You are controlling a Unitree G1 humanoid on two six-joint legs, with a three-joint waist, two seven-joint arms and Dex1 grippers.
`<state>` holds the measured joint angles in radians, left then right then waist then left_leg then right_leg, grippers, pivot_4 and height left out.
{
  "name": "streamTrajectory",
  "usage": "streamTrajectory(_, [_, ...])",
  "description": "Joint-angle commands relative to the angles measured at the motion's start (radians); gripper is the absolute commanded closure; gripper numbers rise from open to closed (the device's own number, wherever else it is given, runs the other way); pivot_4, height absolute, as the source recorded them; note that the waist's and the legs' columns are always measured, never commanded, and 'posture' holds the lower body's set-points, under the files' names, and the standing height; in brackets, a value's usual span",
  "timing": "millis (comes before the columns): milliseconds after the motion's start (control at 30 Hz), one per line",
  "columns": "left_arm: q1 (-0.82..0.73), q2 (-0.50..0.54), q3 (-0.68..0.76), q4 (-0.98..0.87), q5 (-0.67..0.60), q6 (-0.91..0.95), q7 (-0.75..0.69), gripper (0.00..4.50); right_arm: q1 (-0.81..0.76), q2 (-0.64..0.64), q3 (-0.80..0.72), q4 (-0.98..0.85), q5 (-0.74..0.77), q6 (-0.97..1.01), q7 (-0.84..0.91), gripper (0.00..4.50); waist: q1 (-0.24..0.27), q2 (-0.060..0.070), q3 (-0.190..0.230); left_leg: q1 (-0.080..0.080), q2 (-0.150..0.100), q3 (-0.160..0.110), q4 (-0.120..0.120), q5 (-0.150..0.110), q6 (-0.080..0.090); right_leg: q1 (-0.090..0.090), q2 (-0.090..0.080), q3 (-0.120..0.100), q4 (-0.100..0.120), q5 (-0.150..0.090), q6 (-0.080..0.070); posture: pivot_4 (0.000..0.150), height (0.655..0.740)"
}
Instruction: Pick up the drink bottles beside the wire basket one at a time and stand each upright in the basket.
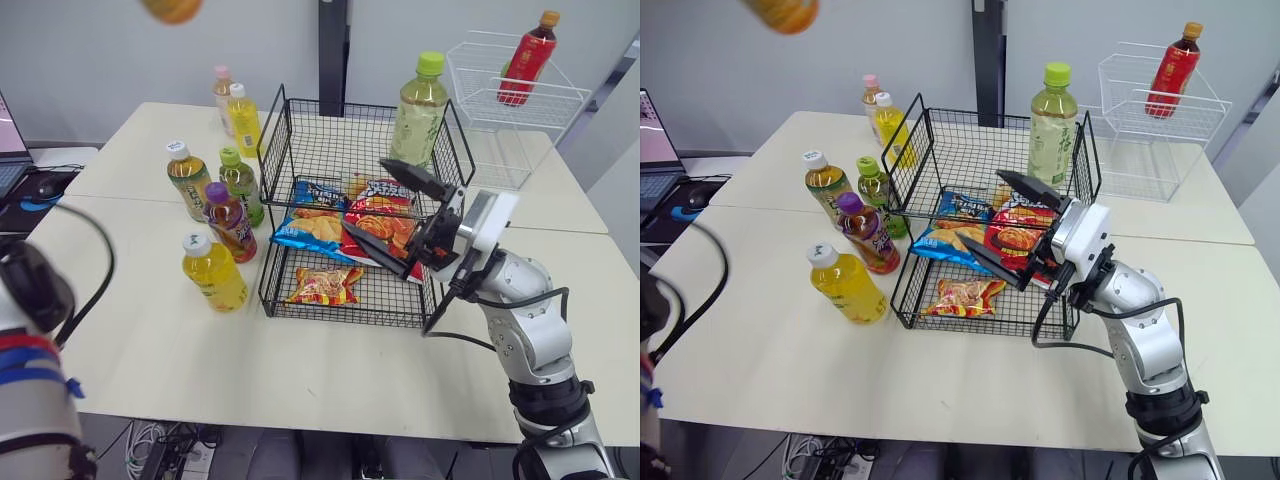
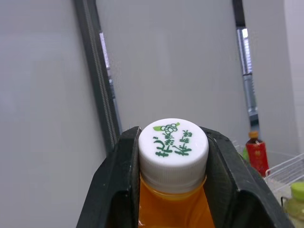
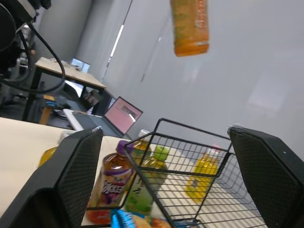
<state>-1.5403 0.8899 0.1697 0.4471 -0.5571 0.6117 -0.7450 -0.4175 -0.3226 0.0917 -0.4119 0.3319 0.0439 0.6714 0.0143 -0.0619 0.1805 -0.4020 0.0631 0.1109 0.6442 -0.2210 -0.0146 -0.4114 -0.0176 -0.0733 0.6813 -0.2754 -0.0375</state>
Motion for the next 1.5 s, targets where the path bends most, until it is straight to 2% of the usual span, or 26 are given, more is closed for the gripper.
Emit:
streamTrajectory(33, [-0.104, -0.049, -0.027, 0.116, 0.066, -0.121, -0.065, 3.13, -0.006, 0.009, -0.042, -0.024, -0.021, -0.024, -0.057, 0.00, -0.006, 0.001, 0.001, 0.000, 0.000, 0.000, 0.000, 0.001, -0.002, 0.000, 0.000, 0.001, 0.000, 0.000, 0.000, 0.150, 0.7400])
streamTrajectory(200, [-0.176, -0.160, -0.058, 0.315, 0.144, -0.232, -0.115, 3.13, 0.023, 0.016, -0.052, -0.065, -0.074, -0.010, -0.135, 0.00, -0.023, 0.002, 0.001, -0.001, 0.000, 0.002, -0.001, 0.002, -0.003, -0.003, 0.000, 0.002, 0.000, 0.000, 0.000, 0.150, 0.7400])
streamTrajectory(567, [-0.194, -0.363, -0.076, 0.658, 0.284, -0.423, -0.160, 3.13, 0.080, 0.016, -0.036, -0.154, -0.162, 0.051, -0.243, 0.00, -0.021, 0.002, 0.002, -0.009, 0.000, 0.002, 0.000, 0.002, -0.004, -0.011, 0.000, 0.002, 0.001, 0.000, 0.000, 0.150, 0.7400])
streamTrajectory(867, [-0.201, -0.483, -0.070, 0.704, 0.307, -0.428, -0.238, 3.13, 0.108, 0.015, -0.039, -0.209, -0.195, 0.093, -0.281, 0.00, -0.022, 0.002, 0.002, -0.013, -0.001, 0.001, 0.002, 0.003, -0.004, -0.014, 0.000, 0.001, 0.001, 0.000, 0.000, 0.150, 0.7400])
streamTrajectory(1167, [-0.171, -0.548, -0.095, 0.708, 0.359, -0.418, -0.250, 3.13, 0.136, 0.011, -0.045, -0.249, -0.202, 0.116, -0.298, 0.00, -0.023, 0.002, 0.002, -0.013, -0.001, 0.001, 0.002, 0.003, -0.004, -0.014, 0.000, 0.001, 0.002, 0.000, 0.000, 0.150, 0.7400])
streamTrajectory(1233, [-0.169, -0.547, -0.100, 0.713, 0.377, -0.409, -0.240, 2.39, 0.141, 0.009, -0.048, -0.255, -0.201, 0.120, -0.300, 0.00, -0.023, 0.002, 0.002, -0.013, -0.001, 0.001, 0.002, 0.003, -0.005, -0.014, 0.000, 0.001, 0.002, 0.000, 0.000, 0.150, 0.7400])
streamTrajectory(1500, [-0.165, -0.531, -0.085, 0.697, 0.387, -0.396, -0.259, 0.01, 0.148, 0.010, -0.044, -0.251, -0.193, 0.118, -0.294, 0.00, -0.023, 0.003, 0.002, -0.012, -0.001, 0.001, 0.003, 0.003, -0.005, -0.013, 0.000, 0.001, 0.004, 0.000, 0.000, 0.150, 0.7400])
